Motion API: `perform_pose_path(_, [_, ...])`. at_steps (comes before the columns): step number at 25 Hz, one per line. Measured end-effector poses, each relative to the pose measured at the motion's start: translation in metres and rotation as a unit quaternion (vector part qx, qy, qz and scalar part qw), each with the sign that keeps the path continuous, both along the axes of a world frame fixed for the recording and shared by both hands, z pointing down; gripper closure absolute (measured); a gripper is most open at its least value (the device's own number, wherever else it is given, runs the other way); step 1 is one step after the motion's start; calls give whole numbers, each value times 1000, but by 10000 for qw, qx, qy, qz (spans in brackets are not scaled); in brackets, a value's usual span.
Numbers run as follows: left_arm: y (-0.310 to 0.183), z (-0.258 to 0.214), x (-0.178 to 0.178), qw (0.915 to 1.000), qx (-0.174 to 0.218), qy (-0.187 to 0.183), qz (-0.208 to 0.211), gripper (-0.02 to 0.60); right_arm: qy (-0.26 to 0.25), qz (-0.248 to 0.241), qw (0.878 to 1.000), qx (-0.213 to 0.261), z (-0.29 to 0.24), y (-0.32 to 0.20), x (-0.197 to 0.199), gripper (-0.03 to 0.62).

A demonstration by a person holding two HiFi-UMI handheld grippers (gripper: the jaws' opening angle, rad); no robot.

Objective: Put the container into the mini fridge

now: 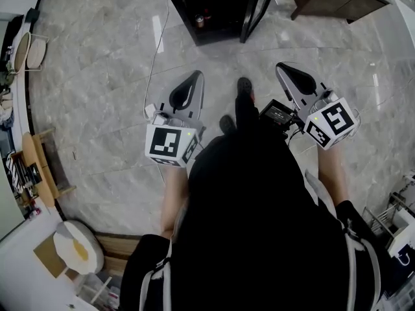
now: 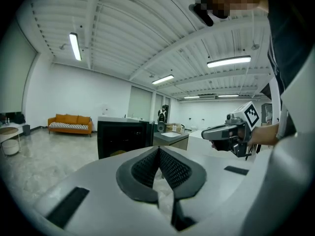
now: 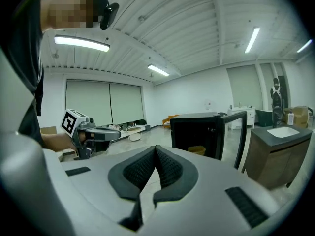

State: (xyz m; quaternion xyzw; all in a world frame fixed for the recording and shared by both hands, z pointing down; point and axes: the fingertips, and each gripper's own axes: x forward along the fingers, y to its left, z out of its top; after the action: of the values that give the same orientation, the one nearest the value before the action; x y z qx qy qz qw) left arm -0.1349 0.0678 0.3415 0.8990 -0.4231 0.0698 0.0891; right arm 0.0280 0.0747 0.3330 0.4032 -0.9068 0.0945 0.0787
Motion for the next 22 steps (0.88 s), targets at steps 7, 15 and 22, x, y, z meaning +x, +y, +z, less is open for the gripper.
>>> perform_pose_path(7, [-2, -1, -5, 10000, -14, 8, -14, 548, 53, 138, 9998, -125, 9, 3, 10, 577])
perform_pose_path(15, [-5, 7, 4, 9999, -33, -80, 102, 548, 81, 339, 9991, -234, 18, 0, 21, 576])
perform_pose_path(22, [-8, 6, 12, 9998, -61, -66, 192, 548, 5, 348, 9992, -203, 13, -2, 25, 576])
